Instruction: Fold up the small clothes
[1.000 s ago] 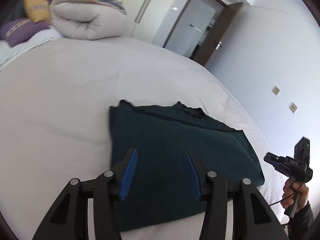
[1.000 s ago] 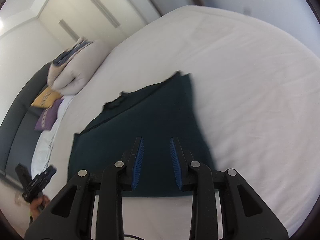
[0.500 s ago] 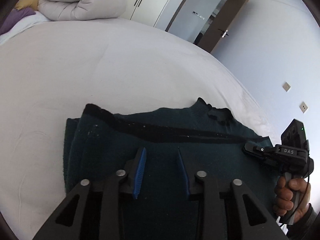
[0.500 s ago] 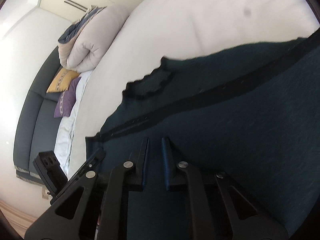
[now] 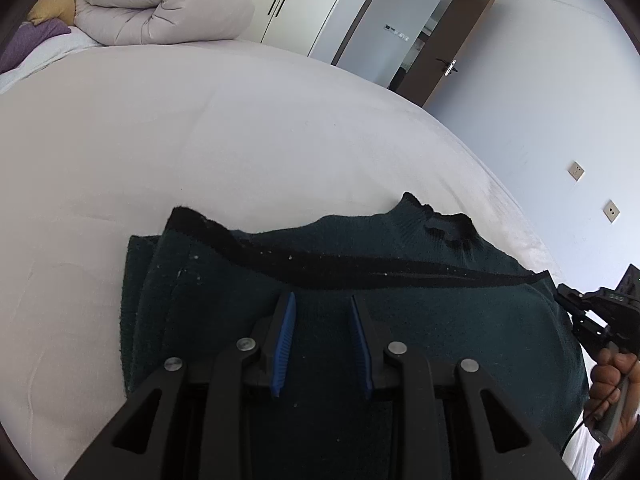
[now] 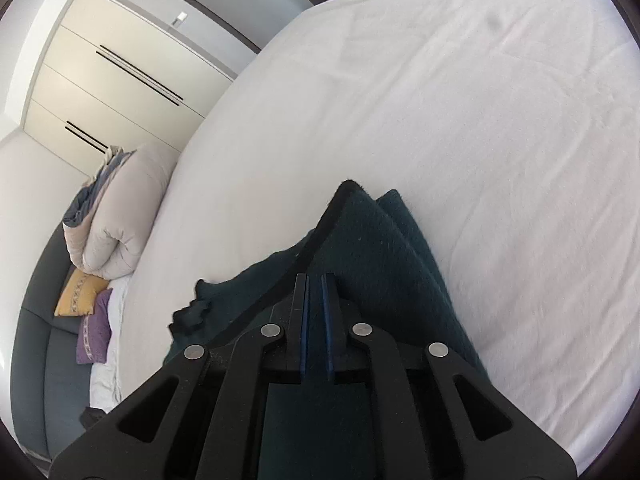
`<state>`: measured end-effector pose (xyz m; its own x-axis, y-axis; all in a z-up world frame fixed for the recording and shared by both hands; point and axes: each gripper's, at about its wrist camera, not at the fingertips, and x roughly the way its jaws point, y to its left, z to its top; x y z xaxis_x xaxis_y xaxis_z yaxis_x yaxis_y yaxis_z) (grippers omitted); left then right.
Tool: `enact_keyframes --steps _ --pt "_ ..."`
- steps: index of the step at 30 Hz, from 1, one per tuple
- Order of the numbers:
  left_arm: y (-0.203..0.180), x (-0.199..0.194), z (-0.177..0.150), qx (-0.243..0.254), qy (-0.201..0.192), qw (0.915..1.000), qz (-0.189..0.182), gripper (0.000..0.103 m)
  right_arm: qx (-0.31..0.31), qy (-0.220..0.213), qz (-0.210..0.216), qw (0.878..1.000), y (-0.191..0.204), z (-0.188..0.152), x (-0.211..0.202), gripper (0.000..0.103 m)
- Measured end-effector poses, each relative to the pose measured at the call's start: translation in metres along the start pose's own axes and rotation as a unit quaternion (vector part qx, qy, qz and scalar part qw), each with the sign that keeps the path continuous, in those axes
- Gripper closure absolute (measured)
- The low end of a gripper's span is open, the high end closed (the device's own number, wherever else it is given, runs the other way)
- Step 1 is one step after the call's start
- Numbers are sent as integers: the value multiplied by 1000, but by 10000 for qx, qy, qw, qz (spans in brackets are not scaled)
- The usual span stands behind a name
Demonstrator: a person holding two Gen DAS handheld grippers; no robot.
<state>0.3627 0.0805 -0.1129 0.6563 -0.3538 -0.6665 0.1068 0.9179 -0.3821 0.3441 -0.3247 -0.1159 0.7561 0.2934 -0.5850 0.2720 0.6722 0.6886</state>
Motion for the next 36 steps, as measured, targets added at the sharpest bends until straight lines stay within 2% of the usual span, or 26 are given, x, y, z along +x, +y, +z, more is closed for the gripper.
enact_keyframes --steps 1,3,5,8,10,12,14,19,22,23,24,26,28,30,31,34,36 --pt "-2 1 0 20 -2 10000 26 74 -109 176 388 9990 13 -12 -3 95" --pt "-3 3 -1 72 11 9999 90 73 -618 851 1073 9887 50 -45 3 95" --pt "-4 4 -2 123 12 9998 155 73 -1232 1395 1387 9727 86 -84 14 95" --pt "-6 5 -2 170 19 9996 215 73 -1721 2111 1705 9470 119 -136 43 95" --pt "-6 6 -2 190 23 9995 238 73 -1762 2356 1518 9436 117 -154 62 95" --pt "-6 4 -2 207 22 9994 261 73 -1415 2388 1493 9490 96 -152 73 99" --pt "-6 5 -2 208 23 9994 264 73 -968 2197 1586 9577 74 -142 69 99" --pt "-5 4 -1 228 22 9993 287 73 -109 1409 1479 9789 1 -99 29 99" --pt "-6 4 -2 231 24 9993 293 73 198 778 1179 9898 -39 -69 -9 99" --pt "-6 4 -2 233 24 9993 296 73 283 540 898 9941 -51 -62 -20 99" --pt "-6 4 -1 238 24 9993 302 73 391 348 689 9962 -60 -55 -31 99" --pt "-6 5 -1 249 26 9992 315 73 735 75 690 9949 -74 -50 -51 98" --pt "-7 5 -2 271 26 9990 346 73 634 -35 799 9948 -64 -58 -65 97" --pt "-9 5 -2 290 41 9989 378 73 185 328 1208 9920 -31 -78 -61 97" --pt "-9 4 -1 272 57 9989 374 73 -89 714 1410 9874 -13 -90 -54 97" --pt "-12 -13 0 146 109 9990 420 73 -762 1703 1864 9646 36 -134 -22 97" --pt "-22 -38 -8 78 19 9987 497 71 -939 2111 1793 9563 50 -155 -2 97"
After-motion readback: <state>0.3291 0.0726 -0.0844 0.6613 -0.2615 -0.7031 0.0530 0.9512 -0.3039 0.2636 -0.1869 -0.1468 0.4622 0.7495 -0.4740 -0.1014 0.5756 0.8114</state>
